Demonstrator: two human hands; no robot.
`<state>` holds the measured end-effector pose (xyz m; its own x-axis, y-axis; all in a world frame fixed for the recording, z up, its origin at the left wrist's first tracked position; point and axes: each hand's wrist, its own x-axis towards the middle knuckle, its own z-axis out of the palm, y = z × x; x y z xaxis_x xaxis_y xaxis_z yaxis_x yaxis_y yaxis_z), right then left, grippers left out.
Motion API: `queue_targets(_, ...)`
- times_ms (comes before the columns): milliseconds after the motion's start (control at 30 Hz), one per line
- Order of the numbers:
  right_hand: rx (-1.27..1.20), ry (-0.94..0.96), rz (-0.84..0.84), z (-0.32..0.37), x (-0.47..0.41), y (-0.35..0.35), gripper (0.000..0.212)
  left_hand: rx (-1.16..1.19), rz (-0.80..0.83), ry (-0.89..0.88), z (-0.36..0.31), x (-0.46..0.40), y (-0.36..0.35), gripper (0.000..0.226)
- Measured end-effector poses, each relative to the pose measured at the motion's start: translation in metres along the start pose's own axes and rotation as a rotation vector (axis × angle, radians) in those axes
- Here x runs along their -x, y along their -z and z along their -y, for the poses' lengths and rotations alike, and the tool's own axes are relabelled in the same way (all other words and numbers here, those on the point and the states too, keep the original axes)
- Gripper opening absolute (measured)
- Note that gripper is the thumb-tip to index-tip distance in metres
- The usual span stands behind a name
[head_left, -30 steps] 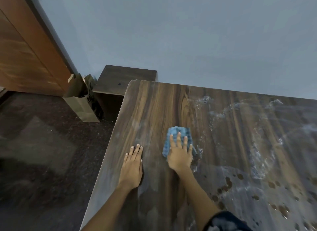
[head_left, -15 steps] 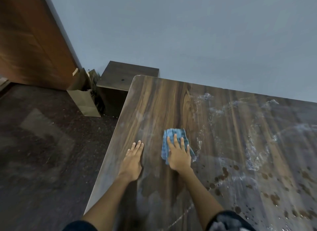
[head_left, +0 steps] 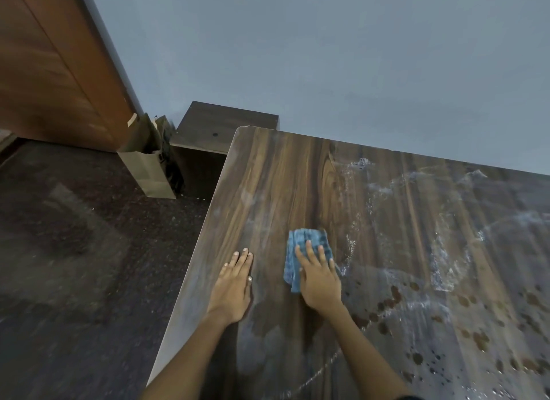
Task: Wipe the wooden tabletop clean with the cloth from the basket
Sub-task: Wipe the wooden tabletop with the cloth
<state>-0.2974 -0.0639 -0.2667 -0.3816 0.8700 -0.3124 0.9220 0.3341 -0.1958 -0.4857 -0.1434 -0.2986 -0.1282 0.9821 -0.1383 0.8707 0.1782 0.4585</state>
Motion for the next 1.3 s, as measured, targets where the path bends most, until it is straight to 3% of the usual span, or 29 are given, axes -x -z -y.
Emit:
queue_targets(133, -0.077, -0.116, -0.028, 0.040, -0.039, 0.011, 0.057, 0.010, 0.016, 0.001, 0.004, -0.006, 0.005, 0.077)
queue_targets(300, -0.083, 0.266, -0.042, 0.070, -0.025, -0.011, 0.054, 0.046, -0.018, 0.062, 0.011, -0.028, 0.009, 0.059)
queue_targets(433, 0.018, 0.088, -0.150, 0.037, -0.084, 0.010, 0.055, 0.038, -0.042, 0.049, 0.020, -0.046, 0.010, 0.074)
queue_targets(533, 0.048, -0.030, -0.034, 0.045, -0.146, 0.035, 0.061, 0.032, -0.075, 0.038, 0.025, -0.059, 0.009, 0.074)
queue_targets(600, 0.068, 0.025, -0.042, 0.065, -0.159, 0.035, 0.066, 0.046, -0.104, 0.051, 0.025, -0.064, 0.006, 0.070)
queue_targets(767, 0.041, 0.292, -0.070, 0.076, -0.055, -0.015, 0.072, 0.069, -0.132, 0.078, 0.027, -0.051, 0.003, 0.062)
queue_targets(833, 0.019, 0.239, -0.094, 0.050, -0.026, -0.019, 0.069, 0.047, -0.145, 0.068, 0.027, -0.047, 0.005, 0.057)
queue_targets(933, 0.095, 0.037, -0.147, 0.013, -0.050, 0.002, 0.068, 0.023, -0.150, 0.056, 0.027, -0.043, 0.006, 0.056)
queue_targets(1000, 0.064, -0.127, -0.051, 0.006, -0.084, 0.022, 0.071, 0.005, -0.146, 0.057, 0.027, -0.043, 0.005, 0.056)
queue_targets(1067, 0.041, -0.169, -0.033, 0.019, -0.108, 0.030, 0.075, -0.008, -0.132, 0.054, 0.027, -0.044, 0.005, 0.054)
queue_targets(1233, 0.058, 0.265, -0.055, 0.072, -0.044, -0.014, 0.064, 0.008, -0.130, 0.016, 0.030, -0.040, 0.007, 0.061)
queue_targets(1300, 0.040, 0.328, -0.032, 0.062, -0.003, -0.029, 0.069, 0.013, -0.124, 0.009, 0.031, -0.035, 0.007, 0.063)
